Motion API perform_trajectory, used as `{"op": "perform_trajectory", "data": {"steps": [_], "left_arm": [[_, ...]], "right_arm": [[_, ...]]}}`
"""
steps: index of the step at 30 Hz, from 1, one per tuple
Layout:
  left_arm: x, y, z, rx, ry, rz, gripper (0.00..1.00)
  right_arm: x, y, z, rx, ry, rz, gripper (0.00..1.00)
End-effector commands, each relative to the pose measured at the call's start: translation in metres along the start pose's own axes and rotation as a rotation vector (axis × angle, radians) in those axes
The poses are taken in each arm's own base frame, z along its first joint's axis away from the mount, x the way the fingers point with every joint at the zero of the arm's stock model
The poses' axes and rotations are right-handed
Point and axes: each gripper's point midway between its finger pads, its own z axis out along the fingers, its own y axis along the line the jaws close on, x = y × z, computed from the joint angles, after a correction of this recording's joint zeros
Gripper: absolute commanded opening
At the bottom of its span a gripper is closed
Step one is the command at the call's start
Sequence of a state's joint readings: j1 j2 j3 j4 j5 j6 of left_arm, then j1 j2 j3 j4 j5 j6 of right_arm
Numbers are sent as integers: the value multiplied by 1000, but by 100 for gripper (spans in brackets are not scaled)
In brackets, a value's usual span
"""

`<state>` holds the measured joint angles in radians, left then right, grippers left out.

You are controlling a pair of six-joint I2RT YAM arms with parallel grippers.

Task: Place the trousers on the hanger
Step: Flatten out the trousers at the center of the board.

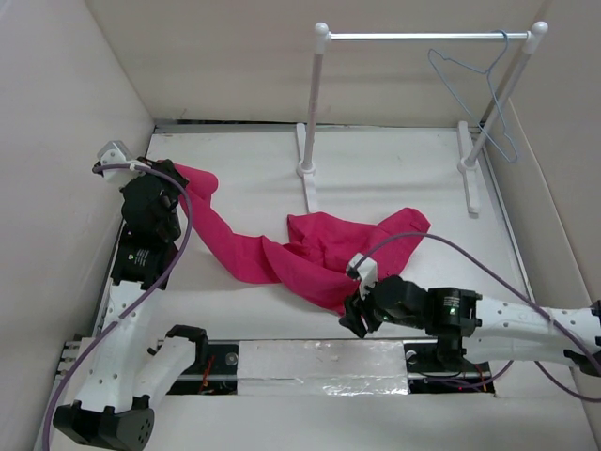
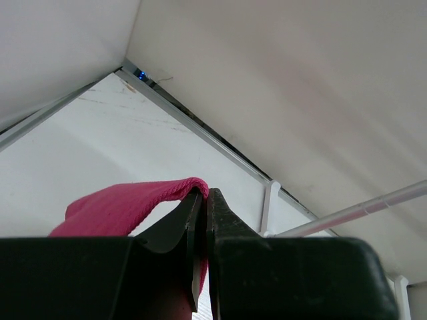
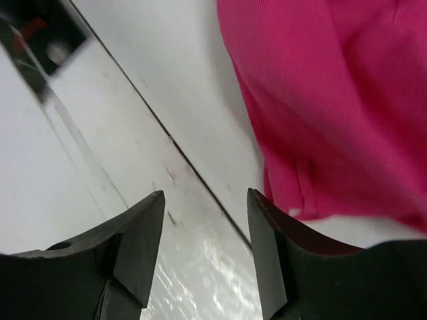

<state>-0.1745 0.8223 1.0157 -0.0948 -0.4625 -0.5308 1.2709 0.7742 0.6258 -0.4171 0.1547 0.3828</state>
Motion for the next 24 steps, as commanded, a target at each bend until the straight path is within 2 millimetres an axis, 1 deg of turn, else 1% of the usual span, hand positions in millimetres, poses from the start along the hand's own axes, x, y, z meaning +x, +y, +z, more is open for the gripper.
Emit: {"op": "perform_trajectory", "data": {"steps": [1, 3, 5, 7, 9, 10, 12, 13, 14, 15, 17, 22, 24], "left_arm": [[-30, -14, -3, 53, -84, -48, 0], [-29, -15, -4, 57, -80, -50, 0], [-28, -16, -4, 64, -76, -53, 0], [-28, -17, -4, 66, -74, -55, 0], [-28, -18, -4, 72, -74, -60, 0], [-27, -18, -5, 76, -71, -61, 0], [-25, -19, -5, 83, -64, -74, 0], [-26, -20, -6, 87, -65, -76, 0], [-26, -20, -6, 89, -67, -78, 0], [-27, -20, -7, 90, -71, -79, 0], [-32, -18, -9, 85, -86, -75, 0], [-35, -20, -11, 94, -92, -80, 0], [-35, -21, -11, 99, -90, -82, 0]], "right_arm": [[21, -23, 0, 189, 35, 85, 59], [22, -28, 3, 238, 48, 100, 59], [25, -28, 7, 252, 59, 103, 58], [34, -31, 15, 280, 104, 87, 58], [42, -32, 19, 298, 154, 68, 58], [42, -32, 23, 320, 181, 62, 57], [41, -37, 29, 355, 181, 64, 54], [43, -36, 33, 356, 192, 59, 51], [44, -42, 36, 368, 197, 67, 51], [45, -40, 41, 349, 198, 78, 51], [55, -46, 46, 358, 227, 80, 50], [57, -48, 48, 355, 233, 94, 50], [61, -52, 50, 363, 259, 107, 50]]}}
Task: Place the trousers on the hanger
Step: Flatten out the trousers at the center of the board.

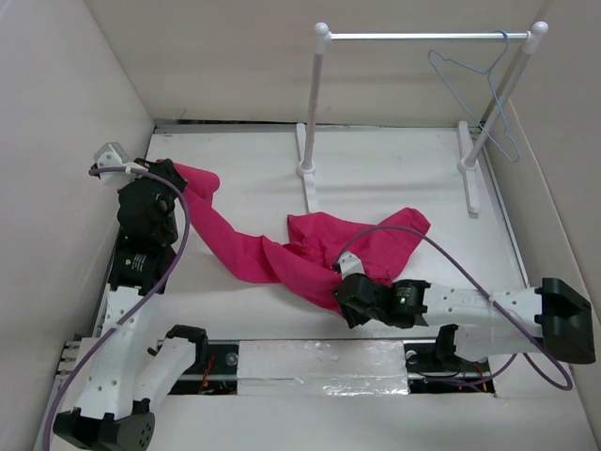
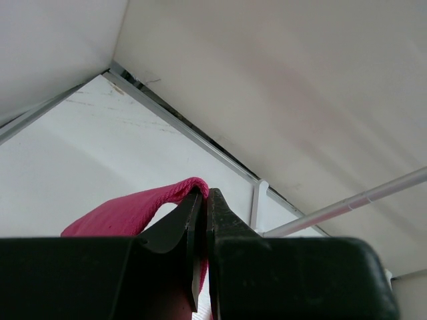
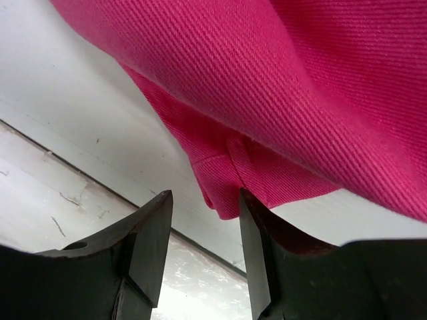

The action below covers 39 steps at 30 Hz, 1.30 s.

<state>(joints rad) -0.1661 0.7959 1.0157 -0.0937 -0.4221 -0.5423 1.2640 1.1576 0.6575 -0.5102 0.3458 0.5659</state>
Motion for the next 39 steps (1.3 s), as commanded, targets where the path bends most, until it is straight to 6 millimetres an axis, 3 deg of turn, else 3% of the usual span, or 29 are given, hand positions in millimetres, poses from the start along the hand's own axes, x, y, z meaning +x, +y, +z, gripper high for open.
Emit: {"op": "perform_trajectory", "data": {"steps": [1, 10, 12, 15, 16, 17, 18, 20, 21, 22, 23, 25, 26, 28, 29, 32, 33, 36, 39], "left_arm": [[-30, -16, -5, 59, -91, -56, 0], [-35, -16, -9, 65, -105, -61, 0], [-34, -17, -9, 67, -102, -61, 0], [-35, -17, -9, 68, -103, -64, 0], [-32, -16, -7, 64, -97, -62, 0], [-31, -16, -7, 66, -94, -65, 0], [-29, -16, -6, 66, -89, -68, 0], [-27, -16, -4, 61, -84, -68, 0], [-31, -18, -1, 50, -94, -74, 0], [-31, -18, -1, 50, -94, -74, 0], [-34, -19, 1, 47, -99, -78, 0], [-40, -20, 2, 33, -115, -85, 0], [-47, -23, 3, 32, -129, -92, 0], [-56, -19, 0, 0, -153, -96, 0], [-68, -19, -7, 7, -192, -117, 0], [-87, -15, -23, 16, -266, -148, 0], [-95, -7, -27, -22, -298, -153, 0], [-119, 8, -41, -96, -384, -156, 0], [-130, 21, -49, -154, -452, -155, 0]], "right_arm": [[-8, 3, 7, -15, -11, 38, 49], [6, 4, 17, -12, 61, 14, 45], [6, 4, 18, -4, 67, 14, 34], [-2, 5, 19, 6, 43, 20, 5], [-7, 5, 17, 9, 28, 23, 0], [-22, 11, 7, -11, -16, 29, 0], [-31, 5, -1, 19, -45, 35, 0], [-50, 17, -26, -13, -117, 26, 0], [-90, 33, -79, -88, -254, 34, 0], [-94, 32, -88, -106, -278, 48, 0], [-124, 37, -122, -139, -374, 74, 0], [-145, 47, -169, -215, -465, 47, 0], [-175, 48, -214, -272, -566, 83, 0], [-194, 57, -258, -333, -642, 19, 0], [-216, 58, -296, -351, -704, 7, 0], [-245, 57, -344, -353, -775, -16, 0], [-264, 56, -373, -371, -836, -7, 0], [-286, 32, -395, -277, -921, 57, 0], [-294, -16, -396, -121, -977, 188, 0]]}}
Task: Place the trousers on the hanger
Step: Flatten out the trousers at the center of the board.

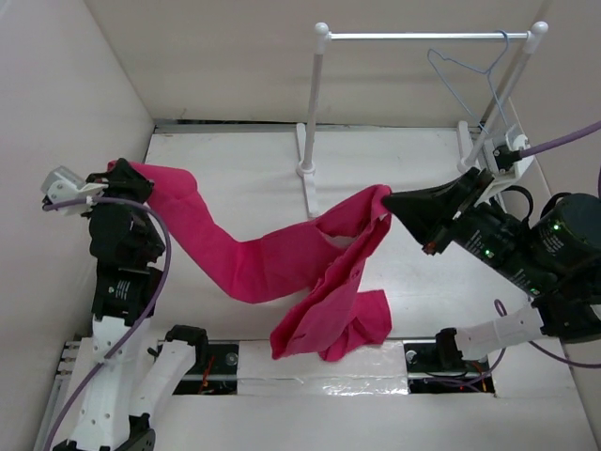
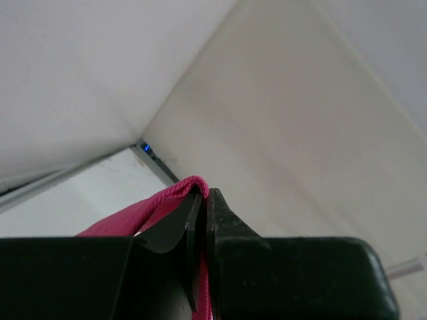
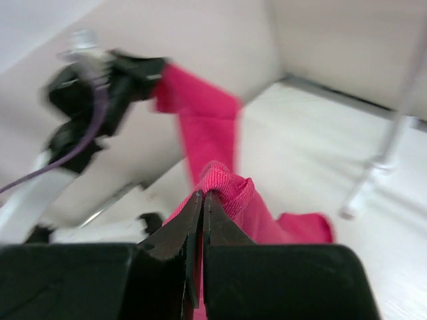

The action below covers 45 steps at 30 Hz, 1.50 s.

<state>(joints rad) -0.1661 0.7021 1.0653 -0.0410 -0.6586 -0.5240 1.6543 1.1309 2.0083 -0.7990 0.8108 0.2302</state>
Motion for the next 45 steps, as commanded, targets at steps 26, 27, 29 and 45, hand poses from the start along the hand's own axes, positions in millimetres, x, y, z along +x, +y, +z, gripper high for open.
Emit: {"op": "perform_trajectory", "data": {"steps": [26, 27, 29, 45], "left_arm": [[57, 64, 55, -292, 47, 130, 0], [57, 71, 49, -313, 53, 142, 0], [51, 76, 37, -304, 41, 138, 0], [170, 84, 129, -366, 234, 360, 0]], "right_arm": [[141, -293, -21, 967, 29, -184, 0], [138, -310, -32, 1020, 21, -157, 0], [129, -315, -34, 999, -48, -99, 0], [137, -481, -13, 1226, -76, 29, 3]]}}
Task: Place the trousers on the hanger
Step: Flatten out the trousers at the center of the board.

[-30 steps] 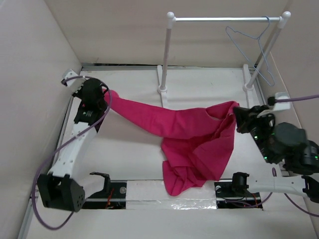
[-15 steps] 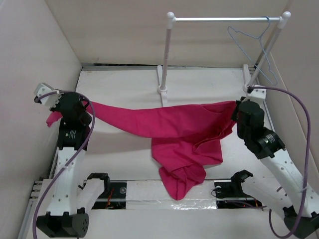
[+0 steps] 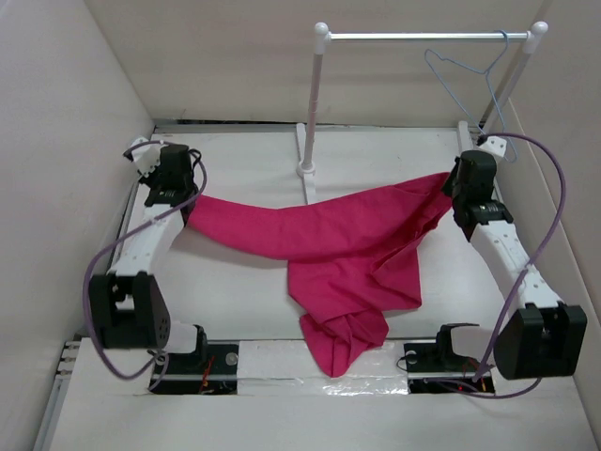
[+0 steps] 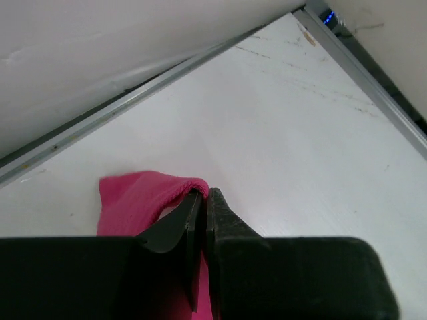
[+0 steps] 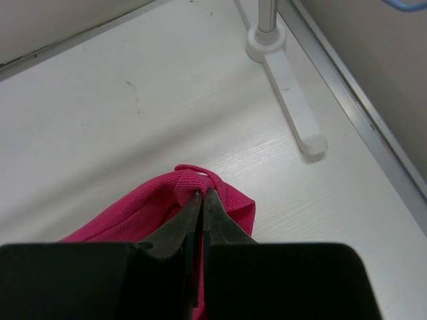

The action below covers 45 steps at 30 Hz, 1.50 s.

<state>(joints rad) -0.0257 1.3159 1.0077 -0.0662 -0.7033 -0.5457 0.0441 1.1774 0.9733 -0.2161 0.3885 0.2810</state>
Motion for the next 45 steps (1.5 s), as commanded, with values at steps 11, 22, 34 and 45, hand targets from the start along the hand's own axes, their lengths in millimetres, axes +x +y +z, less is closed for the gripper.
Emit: {"op": "perform_trajectory", "data": {"steps": [11, 22, 34, 45], "left_arm": [[-17, -109, 96, 100, 35, 117, 75], [-5, -107, 41, 203, 77, 53, 75], [160, -124, -214, 766, 458, 146, 0], [287, 30, -345, 872, 836, 434, 4]], "right_arm": [[-47, 37, 64, 49, -114, 26, 21], [-39, 113, -26, -292, -126, -91, 72], [143, 187, -200, -975, 153, -263, 0], [182, 158, -236, -996, 216, -366, 30]]}}
